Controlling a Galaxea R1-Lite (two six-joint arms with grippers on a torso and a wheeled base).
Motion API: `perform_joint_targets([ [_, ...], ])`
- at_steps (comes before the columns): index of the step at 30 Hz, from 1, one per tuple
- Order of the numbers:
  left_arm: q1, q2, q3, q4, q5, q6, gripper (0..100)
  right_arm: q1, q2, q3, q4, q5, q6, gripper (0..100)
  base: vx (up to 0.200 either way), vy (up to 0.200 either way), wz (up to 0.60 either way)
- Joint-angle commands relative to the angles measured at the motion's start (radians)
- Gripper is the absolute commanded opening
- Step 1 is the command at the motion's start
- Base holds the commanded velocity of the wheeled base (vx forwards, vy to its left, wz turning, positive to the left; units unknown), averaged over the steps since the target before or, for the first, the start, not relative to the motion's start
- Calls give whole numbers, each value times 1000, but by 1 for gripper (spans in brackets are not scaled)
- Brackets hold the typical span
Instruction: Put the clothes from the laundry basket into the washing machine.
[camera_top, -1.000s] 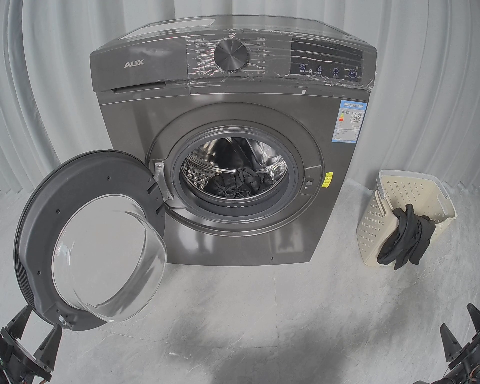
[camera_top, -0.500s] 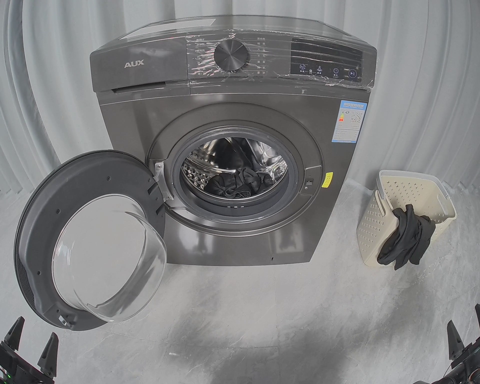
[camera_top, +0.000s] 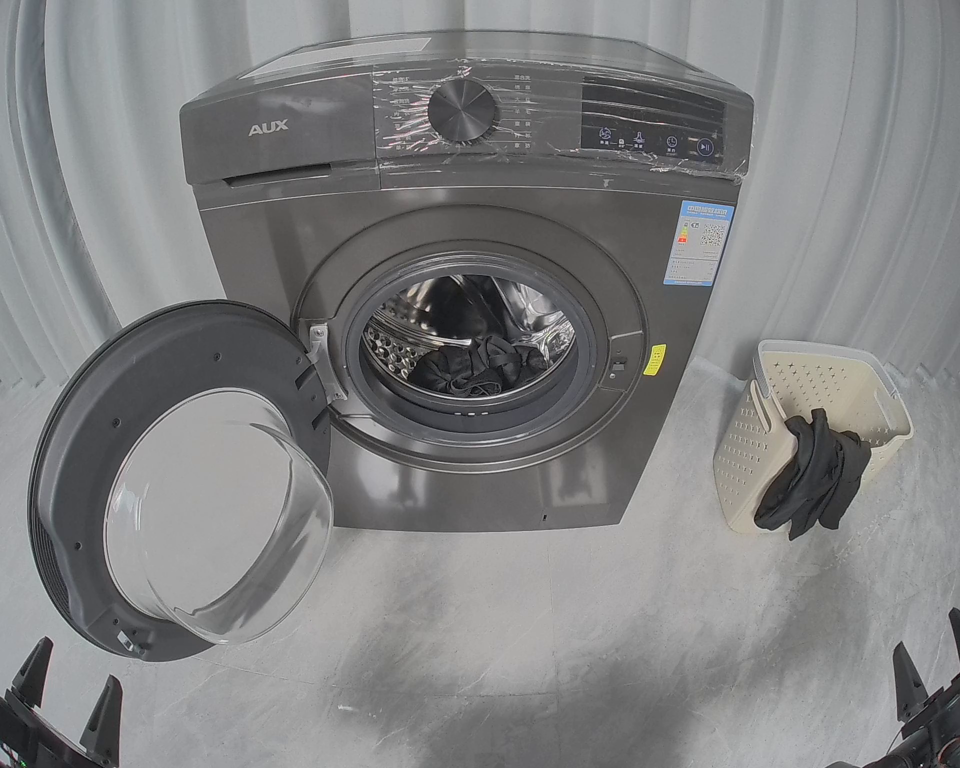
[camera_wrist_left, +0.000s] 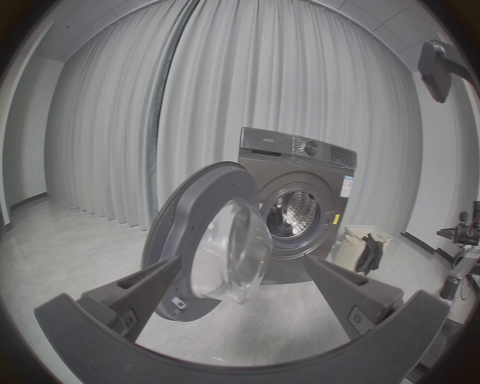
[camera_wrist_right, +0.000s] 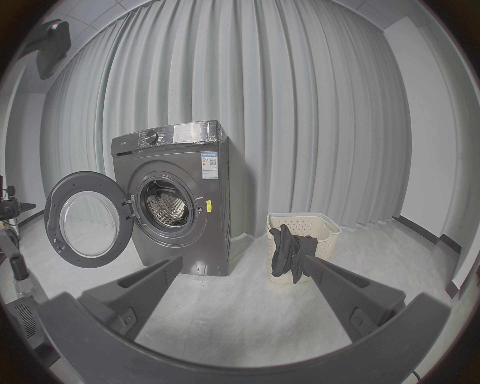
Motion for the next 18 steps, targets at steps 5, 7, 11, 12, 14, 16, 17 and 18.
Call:
perform_joint_targets([
  [5,-3,-33,18,6,9,57,100,-1,-11,18,-2,-1,2,100,0,0,0],
  [7,-2,-33,15,68,131,69,100,-1,-11,18,-1,-3,3,100,0,0,0],
  [11,-3,-33,18,66,70,98,100,1,-11,18,-2,-3,3,100,0,0,0],
  [12,-3,-33,18,66,70,93,100,2,-11,18,-2,-4,6,100,0,0,0],
  [14,-3,-33,18,65,73,84,100,1,-11,18,-2,-4,5,100,0,0,0],
  [16,-3,-33,18,65,74,89,100,2,-11,18,-2,-4,5,100,0,0,0],
  [17,-3,-33,18,66,74,89,100,2,-11,18,-2,-4,5,100,0,0,0],
  [18,-3,-33,18,65,76,89,100,1,-11,18,-1,-4,5,100,0,0,0],
])
